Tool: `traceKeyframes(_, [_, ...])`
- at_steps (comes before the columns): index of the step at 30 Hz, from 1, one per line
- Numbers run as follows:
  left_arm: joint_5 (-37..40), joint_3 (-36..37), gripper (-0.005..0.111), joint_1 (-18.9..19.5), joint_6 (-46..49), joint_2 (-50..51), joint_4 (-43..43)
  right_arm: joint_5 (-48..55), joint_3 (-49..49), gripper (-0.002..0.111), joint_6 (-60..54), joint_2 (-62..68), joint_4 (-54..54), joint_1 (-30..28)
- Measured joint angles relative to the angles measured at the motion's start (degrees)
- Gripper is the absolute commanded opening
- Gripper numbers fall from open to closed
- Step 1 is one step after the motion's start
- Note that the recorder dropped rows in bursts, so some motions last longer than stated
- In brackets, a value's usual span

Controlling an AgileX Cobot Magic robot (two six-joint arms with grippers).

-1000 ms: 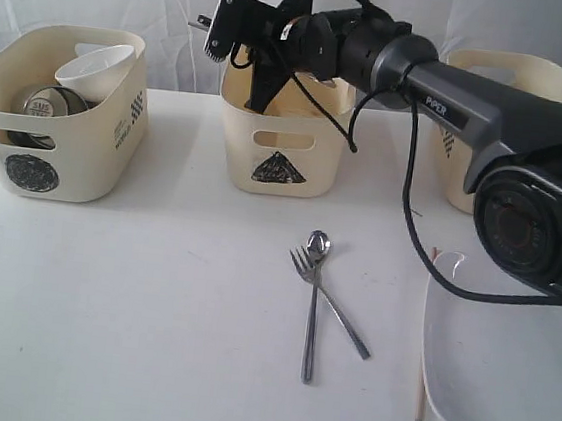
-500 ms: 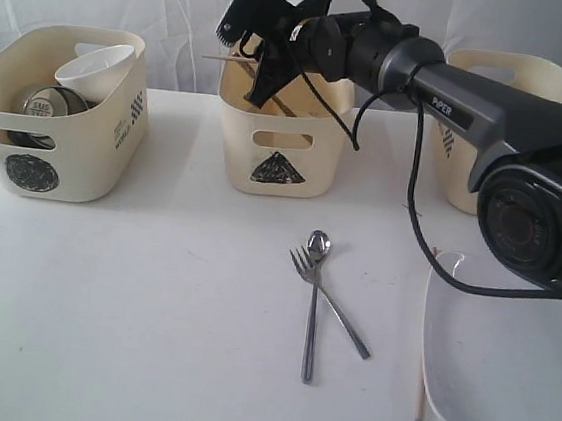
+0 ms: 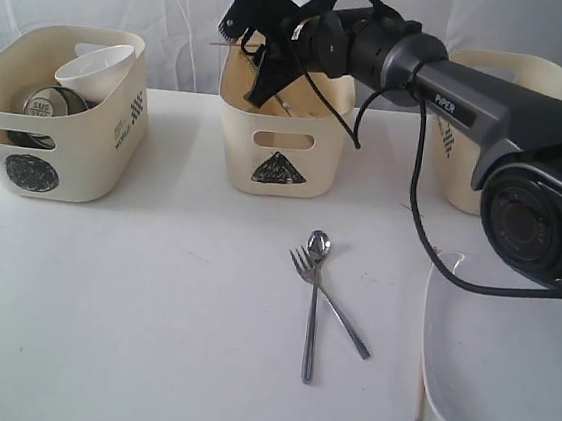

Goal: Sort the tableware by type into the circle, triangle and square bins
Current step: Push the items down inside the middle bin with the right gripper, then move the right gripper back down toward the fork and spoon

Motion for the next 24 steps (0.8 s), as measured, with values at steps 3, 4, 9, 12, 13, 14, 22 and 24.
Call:
traceKeyframes(3, [0.00,0.00,0.000,0.00,0.00,0.00,0.00,-0.01,0.00,0.037,0.38,-0.13,0.00,0.00])
traceKeyframes(4, [0.00,0.00,0.000,0.00,0.00,0.00,0.00,-0.01,0.00,0.037,0.38,-0.17,0.00,0.00])
traceKeyframes(9, [0.00,0.00,0.000,0.00,0.00,0.00,0.00,3.24,0.00,0.041,0.69,-0.73,0.11,0.00])
traceKeyframes(12, [0.00,0.00,0.000,0.00,0.00,0.00,0.00,6.63,0.00,0.043,1.39,-1.67,-0.25,0.00])
traceKeyframes(13, [0.00,0.00,0.000,0.00,0.00,0.00,0.00,7.74,0.00,0.043,1.99,-1.91,-0.53,0.00])
traceKeyframes(14, [0.00,0.00,0.000,0.00,0.00,0.00,0.00,8.75,0.00,0.042,2.89,-2.19,-0.92,0.00])
traceKeyframes(22, [0.00,0.00,0.000,0.00,0.00,0.00,0.00,22.21,0.00,0.000,21.74,-5.36,-11.11,0.00])
traceKeyframes(24, [0.00,0.00,0.000,0.00,0.00,0.00,0.00,31.12,0.00,0.000,26.83,-6.71,-13.50,0.00])
